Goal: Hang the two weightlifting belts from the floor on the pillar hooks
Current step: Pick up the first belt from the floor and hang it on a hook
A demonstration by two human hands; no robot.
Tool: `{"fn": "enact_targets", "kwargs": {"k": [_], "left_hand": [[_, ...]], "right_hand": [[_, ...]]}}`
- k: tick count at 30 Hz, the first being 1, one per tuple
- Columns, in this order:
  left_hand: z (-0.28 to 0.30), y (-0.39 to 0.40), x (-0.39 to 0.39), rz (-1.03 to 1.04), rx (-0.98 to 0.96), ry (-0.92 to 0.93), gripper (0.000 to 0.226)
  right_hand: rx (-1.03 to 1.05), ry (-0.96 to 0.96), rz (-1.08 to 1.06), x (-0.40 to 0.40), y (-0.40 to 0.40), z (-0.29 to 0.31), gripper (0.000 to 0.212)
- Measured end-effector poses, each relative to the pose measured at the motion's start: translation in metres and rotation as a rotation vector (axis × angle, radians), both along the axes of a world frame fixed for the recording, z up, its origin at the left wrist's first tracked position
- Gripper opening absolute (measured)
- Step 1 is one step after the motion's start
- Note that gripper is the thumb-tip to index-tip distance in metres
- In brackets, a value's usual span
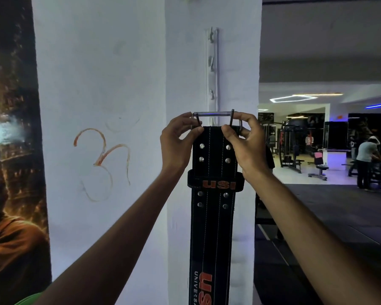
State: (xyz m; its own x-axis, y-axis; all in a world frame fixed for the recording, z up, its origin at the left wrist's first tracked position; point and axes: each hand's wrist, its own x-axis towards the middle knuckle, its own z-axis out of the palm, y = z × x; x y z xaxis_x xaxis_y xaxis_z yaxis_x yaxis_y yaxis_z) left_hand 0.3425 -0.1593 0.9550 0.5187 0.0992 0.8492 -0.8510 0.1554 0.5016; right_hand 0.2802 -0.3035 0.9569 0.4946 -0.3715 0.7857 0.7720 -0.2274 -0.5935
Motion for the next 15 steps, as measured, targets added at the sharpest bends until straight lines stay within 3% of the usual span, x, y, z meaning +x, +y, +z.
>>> {"fn": "enact_targets", "kwargs": {"k": [7,15], "left_hand": [[0.000,-0.020,0.042,-0.023,-0.034,0.077,0.016],[-0.012,-0.026,0.061,-0.014,-0.038,0.120,0.027]], "right_hand": [[-0.051,-0.017,-0.034,0.053,-0.021,0.003,0.028],[-0.045,-0.004,-0.046,0.079,-0.030,-0.013,0.052]]}}
